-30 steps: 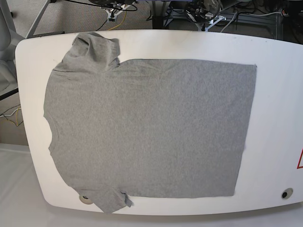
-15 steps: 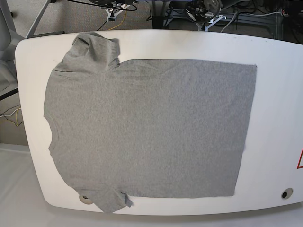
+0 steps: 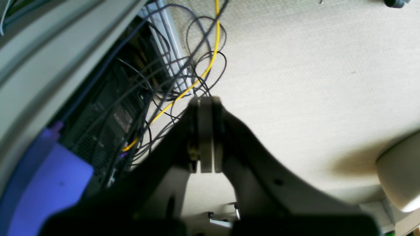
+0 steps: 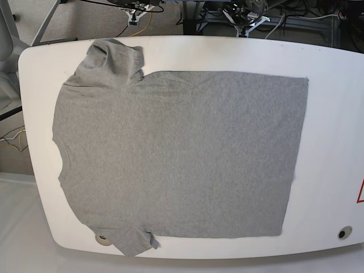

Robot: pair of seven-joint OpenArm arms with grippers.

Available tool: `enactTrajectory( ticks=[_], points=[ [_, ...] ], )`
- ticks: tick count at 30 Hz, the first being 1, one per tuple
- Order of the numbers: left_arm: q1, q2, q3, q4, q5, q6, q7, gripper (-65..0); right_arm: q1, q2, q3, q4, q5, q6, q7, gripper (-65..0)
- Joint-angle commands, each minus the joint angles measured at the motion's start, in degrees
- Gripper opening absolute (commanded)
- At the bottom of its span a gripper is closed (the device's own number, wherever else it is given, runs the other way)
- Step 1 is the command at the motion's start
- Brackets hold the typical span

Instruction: Fold the T-shirt properly

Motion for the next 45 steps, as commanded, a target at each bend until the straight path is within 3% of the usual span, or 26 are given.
enactTrajectory(
  ticks=[1,15,45],
  points=[
    [1.54,-0.69,0.22,2.15,-0.43,-0.08,0.33,-63.6,-0.9,0.59,0.04,0.29,-0.23,0.27,-0.23,-65.0],
    [-0.33,-0.46,-0.08,-0.53,-0.37,3.21,0.37,-64.5,0.22,0.04,0.08,0.03,-0.12,-0.01,-0.26,-65.0],
    [2.72,-0.88,0.58,1.77,-1.0,1.31,-1.04,-64.0,0.37,0.56,-1.06,0.8,0.28,0.1,-0.32,-65.0]
  ],
)
